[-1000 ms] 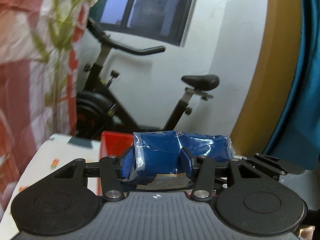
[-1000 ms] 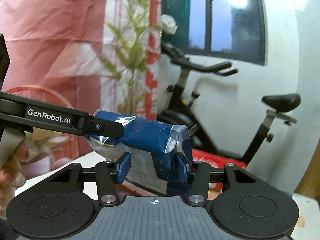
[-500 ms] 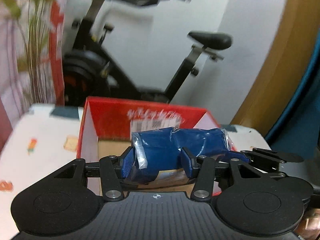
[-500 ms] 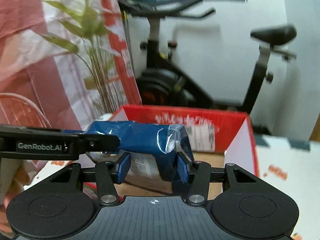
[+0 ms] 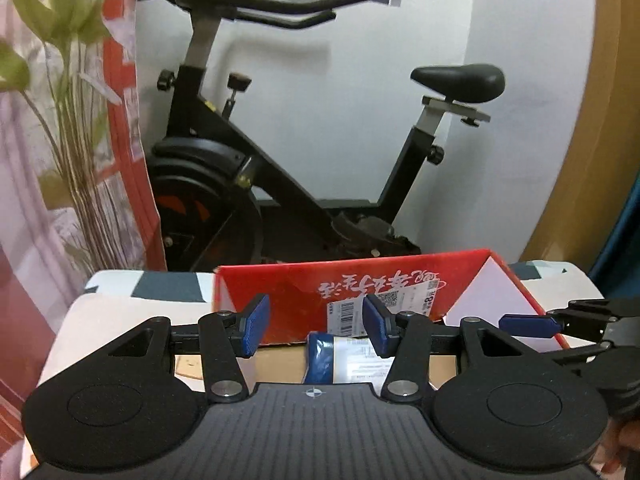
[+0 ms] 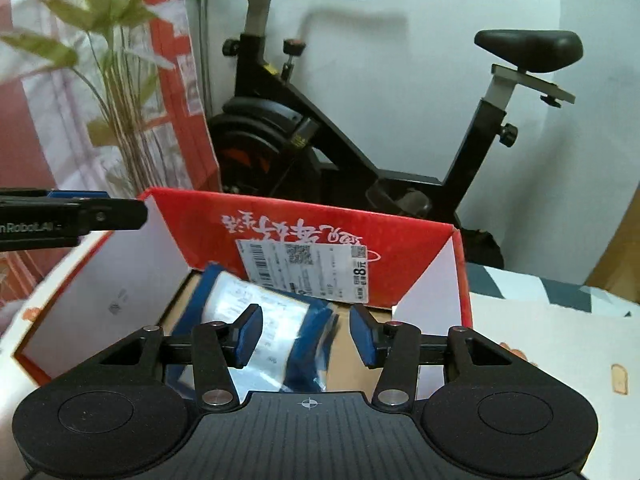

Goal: Organize soft objects
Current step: 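Carry the blue package over the red box and release it inside, then move both tools back toward the items beside the red box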

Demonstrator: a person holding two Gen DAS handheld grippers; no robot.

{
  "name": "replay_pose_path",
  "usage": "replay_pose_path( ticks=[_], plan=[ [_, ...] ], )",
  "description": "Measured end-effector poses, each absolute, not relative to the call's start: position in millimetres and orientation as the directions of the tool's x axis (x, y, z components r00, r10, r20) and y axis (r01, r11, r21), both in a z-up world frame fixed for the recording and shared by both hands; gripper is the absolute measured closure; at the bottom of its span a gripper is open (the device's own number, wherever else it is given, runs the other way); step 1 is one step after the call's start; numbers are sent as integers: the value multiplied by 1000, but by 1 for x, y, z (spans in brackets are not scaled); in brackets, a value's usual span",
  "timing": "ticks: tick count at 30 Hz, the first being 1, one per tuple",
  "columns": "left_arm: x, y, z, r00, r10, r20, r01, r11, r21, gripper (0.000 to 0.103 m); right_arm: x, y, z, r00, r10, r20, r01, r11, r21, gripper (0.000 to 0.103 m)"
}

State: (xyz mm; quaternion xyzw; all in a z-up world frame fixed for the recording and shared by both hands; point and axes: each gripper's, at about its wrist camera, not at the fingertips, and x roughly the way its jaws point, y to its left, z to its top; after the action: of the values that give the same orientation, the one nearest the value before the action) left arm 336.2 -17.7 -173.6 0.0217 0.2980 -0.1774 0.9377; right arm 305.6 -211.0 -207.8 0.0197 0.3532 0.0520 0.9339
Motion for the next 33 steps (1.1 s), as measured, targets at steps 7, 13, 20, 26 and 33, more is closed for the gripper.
replay_pose_path(
  ticks=[7,13,20,26,33],
  plan=[
    [281,13,-157,814,-239,-530,260,965,-36,14,267,-217,-200,781,109,-615,-95,994,57,30],
    [243,36,-135,839,-200,-506,182,980,-84,0,224,-220,-190,817,106,-567,-67,994,90,0],
    [197,51,-123,865,-138,-483,122,990,-66,0,181,-215,-185,836,118,-535,-72,992,107,0],
    [172,55,-131,868,-93,-488,79,996,-48,0,152,-214,-178,850,105,-516,-54,992,113,0],
    [154,64,-132,874,-50,-484,29,998,-50,0,132,-212,-173,862,100,-497,-46,992,119,0]
  ],
)
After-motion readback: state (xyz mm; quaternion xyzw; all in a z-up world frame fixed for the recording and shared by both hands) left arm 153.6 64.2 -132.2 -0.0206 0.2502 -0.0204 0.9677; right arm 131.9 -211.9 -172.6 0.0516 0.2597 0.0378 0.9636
